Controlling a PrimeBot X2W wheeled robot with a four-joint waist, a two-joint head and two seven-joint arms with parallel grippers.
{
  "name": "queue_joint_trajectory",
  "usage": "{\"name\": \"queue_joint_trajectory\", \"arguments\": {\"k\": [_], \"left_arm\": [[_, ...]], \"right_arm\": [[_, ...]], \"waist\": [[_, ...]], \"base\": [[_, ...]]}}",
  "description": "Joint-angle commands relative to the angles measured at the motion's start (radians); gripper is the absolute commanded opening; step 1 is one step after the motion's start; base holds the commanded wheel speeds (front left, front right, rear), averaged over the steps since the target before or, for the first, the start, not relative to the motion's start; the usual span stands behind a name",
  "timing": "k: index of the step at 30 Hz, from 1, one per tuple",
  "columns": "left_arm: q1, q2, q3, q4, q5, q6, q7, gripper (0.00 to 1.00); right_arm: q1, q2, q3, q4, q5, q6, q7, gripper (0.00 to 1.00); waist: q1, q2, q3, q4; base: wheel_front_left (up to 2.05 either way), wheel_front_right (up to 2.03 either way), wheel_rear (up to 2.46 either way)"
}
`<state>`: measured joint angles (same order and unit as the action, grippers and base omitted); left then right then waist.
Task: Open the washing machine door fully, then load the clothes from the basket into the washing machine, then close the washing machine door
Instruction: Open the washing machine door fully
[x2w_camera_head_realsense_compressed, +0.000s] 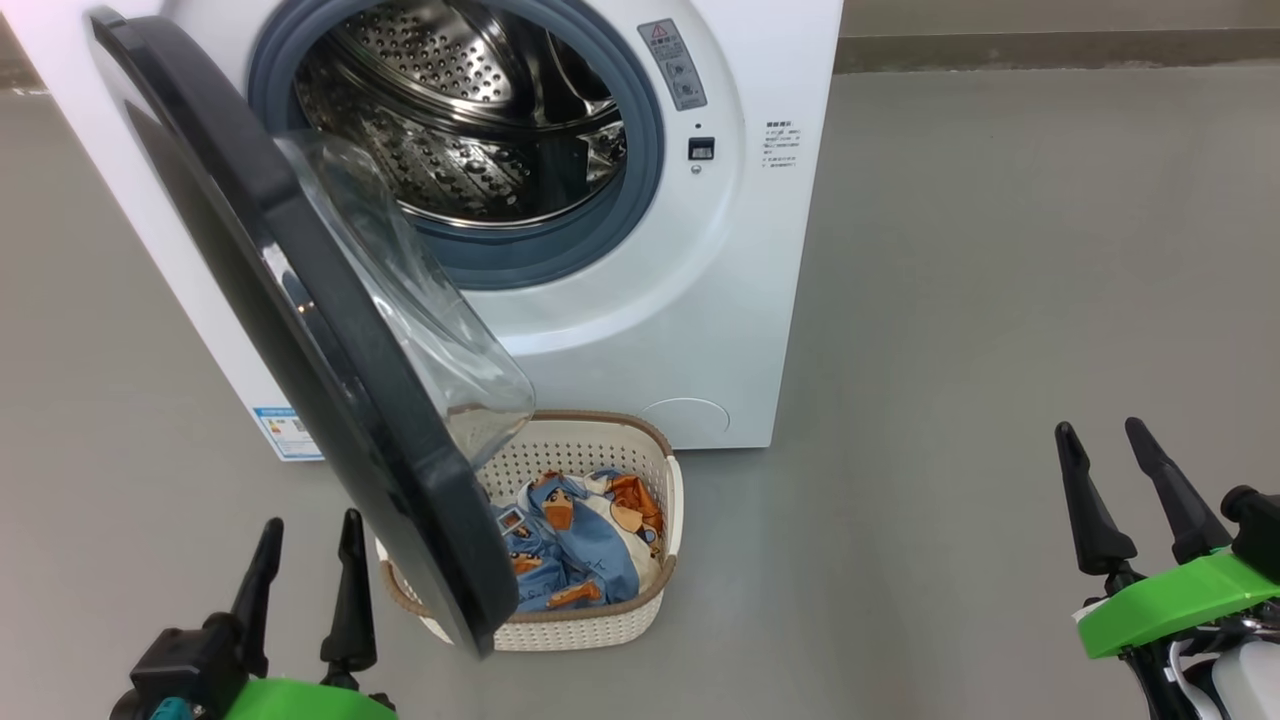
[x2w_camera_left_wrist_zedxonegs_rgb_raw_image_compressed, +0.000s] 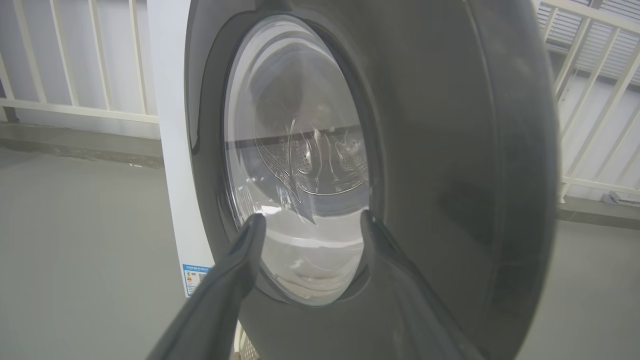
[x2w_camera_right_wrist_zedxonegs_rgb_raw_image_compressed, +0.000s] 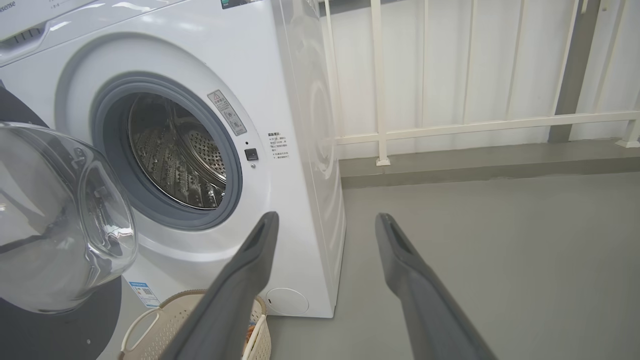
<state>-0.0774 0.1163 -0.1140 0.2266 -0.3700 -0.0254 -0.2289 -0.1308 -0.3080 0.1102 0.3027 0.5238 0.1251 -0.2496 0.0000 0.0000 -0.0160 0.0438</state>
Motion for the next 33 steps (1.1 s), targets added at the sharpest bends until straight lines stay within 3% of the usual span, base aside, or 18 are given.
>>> {"name": "queue_joint_trajectory", "arguments": {"k": [1,32,33], "left_arm": [[-0.039,0.024,0.029,-0.016,-0.006,0.003,-0.006,1.0],[-0.052,0.033,0.018,-0.003,-0.022,0.018,-0.017,1.0],[-0.052,0.033,0.018,-0.004,-0.023,0.018,-0.017,0.97]], "right_arm": [[-0.015,-0.024,0.021,-0.018,-0.015,0.006,-0.012,1.0],[-0.019,-0.007,0.034,-0.007,-0.021,0.006,-0.012,1.0],[-0.019,-0.006,0.034,-0.007,-0.021,0.006,-0.012,1.0]], "waist": [[0.0,0.0,0.0,0.001],[0.0,0.0,0.002,-0.001],[0.0,0.0,0.003,-0.001]], "base": [[0.0,0.0,0.0],[0.0,0.0,0.0],[0.0,0.0,0.0]]}}
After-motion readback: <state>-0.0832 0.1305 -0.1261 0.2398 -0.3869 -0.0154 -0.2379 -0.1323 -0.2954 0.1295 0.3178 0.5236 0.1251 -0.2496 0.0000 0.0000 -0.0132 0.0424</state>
